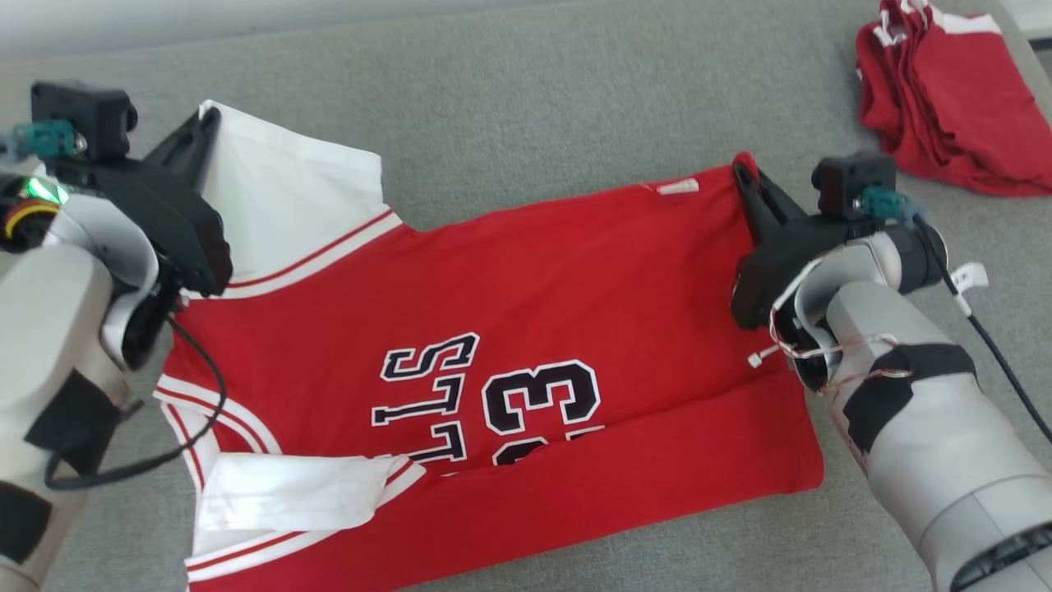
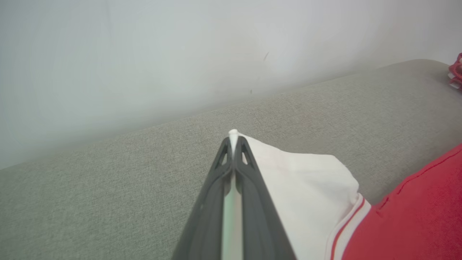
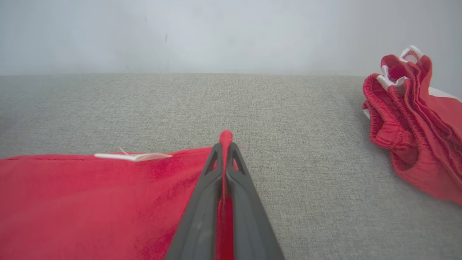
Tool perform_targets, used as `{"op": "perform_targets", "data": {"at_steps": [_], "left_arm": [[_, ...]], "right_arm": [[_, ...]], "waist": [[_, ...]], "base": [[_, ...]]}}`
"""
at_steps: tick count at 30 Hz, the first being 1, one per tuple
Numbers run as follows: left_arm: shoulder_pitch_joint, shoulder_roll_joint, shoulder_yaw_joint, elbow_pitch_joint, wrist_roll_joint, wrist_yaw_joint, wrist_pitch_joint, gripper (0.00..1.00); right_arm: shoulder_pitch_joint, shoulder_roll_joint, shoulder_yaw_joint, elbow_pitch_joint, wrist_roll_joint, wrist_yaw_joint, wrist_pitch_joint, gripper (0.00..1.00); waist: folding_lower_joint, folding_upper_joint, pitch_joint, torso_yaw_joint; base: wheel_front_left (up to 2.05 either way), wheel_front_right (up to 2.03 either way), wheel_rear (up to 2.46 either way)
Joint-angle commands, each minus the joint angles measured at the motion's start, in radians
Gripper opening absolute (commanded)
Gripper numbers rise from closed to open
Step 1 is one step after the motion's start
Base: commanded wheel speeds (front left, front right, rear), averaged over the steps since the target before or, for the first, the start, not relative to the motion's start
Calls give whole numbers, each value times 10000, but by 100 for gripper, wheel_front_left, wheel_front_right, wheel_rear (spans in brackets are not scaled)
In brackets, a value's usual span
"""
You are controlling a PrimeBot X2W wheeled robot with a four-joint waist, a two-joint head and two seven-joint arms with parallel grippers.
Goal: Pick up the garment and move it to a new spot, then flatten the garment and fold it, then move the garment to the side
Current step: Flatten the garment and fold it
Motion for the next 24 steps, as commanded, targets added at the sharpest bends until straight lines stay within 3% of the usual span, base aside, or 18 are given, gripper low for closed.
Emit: {"op": "perform_targets", "data": {"at_steps": [1,10,17,24], "left_arm": [[331,-12,75,-194,-121,75,-303,0],[2090,321,368,-2019,-277,767,-1588,0],[4096,620,426,-4061,-441,1651,-2118,0],[5968,713,437,-5593,-572,2589,-2465,0]], "right_arm": [[287,-147,60,-122,82,-30,-153,0],[1469,-696,-72,-1194,258,-30,-430,0],[3155,-1204,-1078,-2927,-256,-30,-431,0],[5074,-1305,-2119,-4558,-826,-30,-433,0]], "waist": [[1,-1,-369,200],[1,-1,-919,532],[1,-1,-1387,920],[1,-1,-1789,1196]], "base": [[0,0,0],[0,0,0],[0,0,0],[0,0,0]]}}
